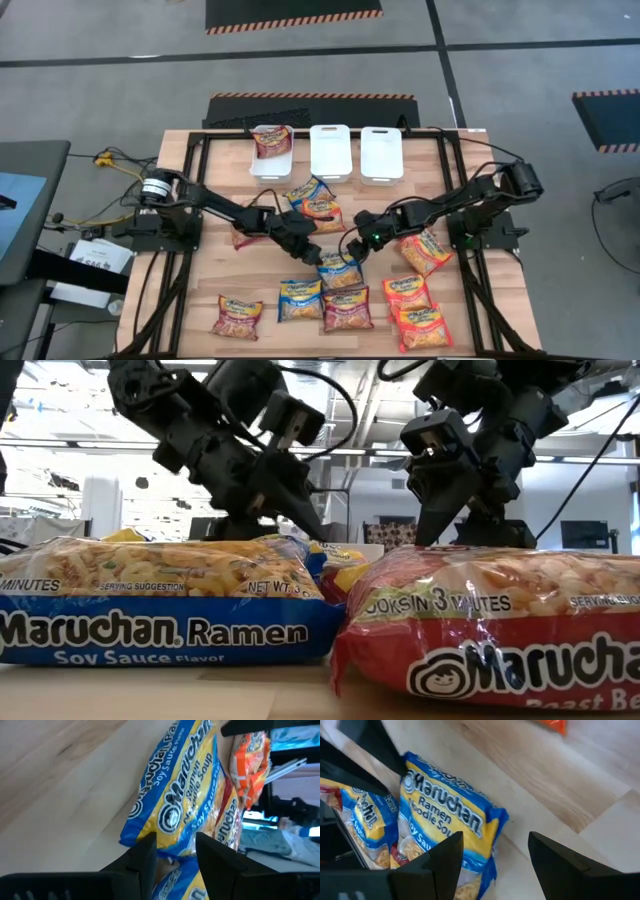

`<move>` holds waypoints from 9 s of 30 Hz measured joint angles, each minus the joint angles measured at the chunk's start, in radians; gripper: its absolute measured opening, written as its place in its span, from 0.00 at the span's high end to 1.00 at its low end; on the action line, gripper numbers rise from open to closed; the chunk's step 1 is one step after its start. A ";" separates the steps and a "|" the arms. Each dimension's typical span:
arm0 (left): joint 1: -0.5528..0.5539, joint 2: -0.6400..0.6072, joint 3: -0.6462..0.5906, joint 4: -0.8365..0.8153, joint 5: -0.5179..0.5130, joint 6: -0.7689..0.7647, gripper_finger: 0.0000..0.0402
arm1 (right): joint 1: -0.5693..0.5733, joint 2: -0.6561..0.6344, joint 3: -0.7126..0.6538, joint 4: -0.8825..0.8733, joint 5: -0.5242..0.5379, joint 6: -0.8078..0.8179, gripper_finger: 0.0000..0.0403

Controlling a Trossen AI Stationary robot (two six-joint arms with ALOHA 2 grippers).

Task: Sort Maruchan noodles
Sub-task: Put the blue noodle pack into the right white bin, then put the orange noodle pack into the middle white bin

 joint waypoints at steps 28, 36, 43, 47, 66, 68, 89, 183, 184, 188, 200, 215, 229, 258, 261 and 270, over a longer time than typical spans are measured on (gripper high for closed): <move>0.003 0.043 0.004 0.025 -0.048 0.003 0.70 | 0.029 0.213 0.066 0.186 -0.111 0.108 0.53; 0.021 0.043 0.004 0.036 -0.039 0.024 0.70 | 0.024 0.210 0.073 0.188 -0.110 0.089 0.95; 0.066 0.033 0.004 0.110 0.093 0.050 0.70 | 0.037 0.202 0.073 0.178 -0.111 0.073 0.98; 0.091 -0.011 0.004 0.128 0.167 0.066 0.70 | 0.055 0.138 0.073 0.137 -0.079 0.055 0.99; 0.275 -0.346 0.004 0.002 0.241 0.274 0.70 | 0.011 -0.262 0.097 -0.125 0.192 -0.149 0.99; 0.302 -0.369 0.005 -0.032 0.239 0.305 0.70 | -0.006 -0.280 0.129 -0.164 0.191 -0.203 0.99; 0.534 -0.443 0.004 -0.110 0.399 0.446 0.70 | -0.549 -0.236 0.489 -0.525 0.077 -0.774 0.99; 0.500 -0.438 0.124 -0.152 0.750 0.508 0.70 | -0.365 -0.380 0.490 -0.931 -0.214 -0.545 0.41; 0.486 -0.438 0.124 -0.152 0.750 0.509 0.70 | -0.320 -0.374 0.490 -0.965 -0.214 -0.504 0.41; 0.446 -0.438 0.124 -0.158 0.749 0.538 0.70 | -0.141 -0.343 0.490 -1.048 -0.212 -0.360 0.41; 0.373 -0.438 0.124 -0.183 0.668 0.554 0.70 | 0.256 -0.169 0.490 -1.177 -0.145 -0.135 0.41; 0.320 -0.438 0.125 -0.202 0.596 0.553 0.70 | 0.303 0.082 0.490 -1.068 -0.278 -0.216 0.41; 0.269 -0.438 0.125 -0.273 0.555 0.534 0.70 | 0.375 -0.013 0.356 -0.955 -0.323 -0.319 0.41; 0.223 -0.438 0.125 -0.295 0.251 0.462 0.70 | 0.623 -0.016 0.131 -0.562 -0.228 -0.243 0.41; 0.223 -0.438 0.125 -0.295 0.235 0.462 0.70 | 0.624 -0.016 0.112 -0.552 -0.219 -0.224 0.41; 0.223 -0.438 0.125 -0.295 0.230 0.462 0.70 | 0.624 -0.016 0.056 -0.445 -0.234 -0.159 0.42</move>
